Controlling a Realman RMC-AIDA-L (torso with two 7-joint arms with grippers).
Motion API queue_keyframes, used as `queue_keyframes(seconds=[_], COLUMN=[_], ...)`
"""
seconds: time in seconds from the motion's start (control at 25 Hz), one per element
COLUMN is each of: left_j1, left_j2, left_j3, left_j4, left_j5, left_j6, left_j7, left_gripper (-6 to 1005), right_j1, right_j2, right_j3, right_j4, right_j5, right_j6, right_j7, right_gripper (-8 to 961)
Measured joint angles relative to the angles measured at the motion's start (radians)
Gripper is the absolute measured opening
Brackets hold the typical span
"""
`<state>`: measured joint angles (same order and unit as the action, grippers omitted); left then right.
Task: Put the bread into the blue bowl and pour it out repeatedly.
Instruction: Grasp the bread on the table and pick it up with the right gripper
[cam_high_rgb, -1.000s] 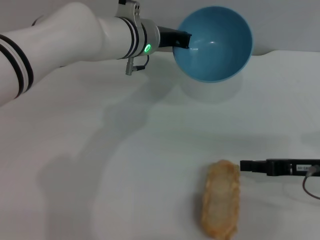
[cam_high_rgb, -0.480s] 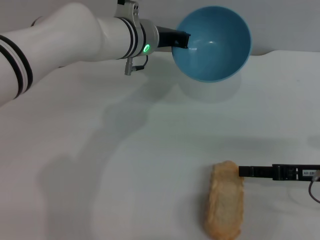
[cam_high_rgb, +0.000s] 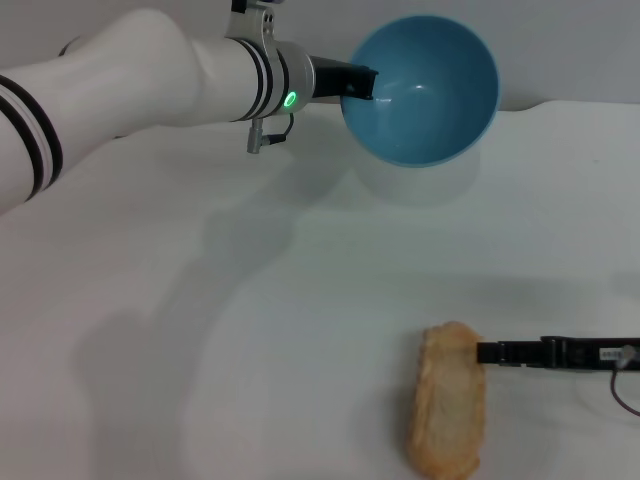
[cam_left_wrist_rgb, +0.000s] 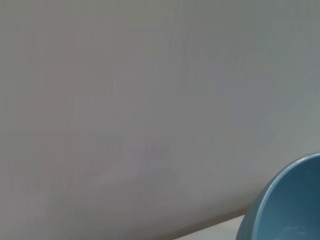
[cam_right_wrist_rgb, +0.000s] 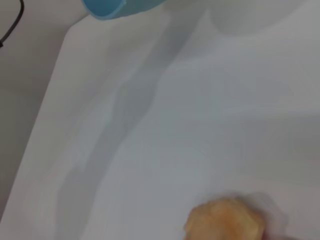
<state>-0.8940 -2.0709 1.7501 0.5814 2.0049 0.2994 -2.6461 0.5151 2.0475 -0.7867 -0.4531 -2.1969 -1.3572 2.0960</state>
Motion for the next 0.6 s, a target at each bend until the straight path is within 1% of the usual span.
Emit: queue_keyframes(seconds=[0.08, 0.16, 0.28, 0.36, 0.48, 0.6], left_j1=[0.0, 0.0, 0.0, 0.0, 0.0, 0.004], left_j2=[0.0, 0.0, 0.0, 0.0, 0.0, 0.0], left_j3=[0.002, 0.004, 0.006, 0.006, 0.006, 0.006], left_j4=[0.0, 0.0, 0.0, 0.001, 0.001, 0.002], left_j5=[0.0, 0.0, 0.0, 0.0, 0.0, 0.0], left_j6=[0.0, 0.001, 0.001, 0.002, 0.003, 0.003], left_j7=[0.0, 0.0, 0.0, 0.0, 0.0, 0.0], left_gripper=[-2, -1, -1, -1, -2, -2], right_j1=[0.009, 0.035, 0.091, 0.112, 0.125, 0.122], right_j2=[0.009, 0.017, 0.017, 0.017, 0.02, 0.02], right_j3=[-0.006, -0.022, -0.057, -0.075, -0.083, -0.076], right_j4=[0.002, 0.029, 0.107, 0.134, 0.152, 0.155], right_j5=[0.0, 0.0, -0.001, -0.001, 0.003, 0.007], right_j6=[0.023, 0.067, 0.131, 0.156, 0.171, 0.172], right_j7=[0.0, 0.0, 0.001, 0.002, 0.002, 0.002], right_gripper=[580, 579, 579, 579, 580, 580])
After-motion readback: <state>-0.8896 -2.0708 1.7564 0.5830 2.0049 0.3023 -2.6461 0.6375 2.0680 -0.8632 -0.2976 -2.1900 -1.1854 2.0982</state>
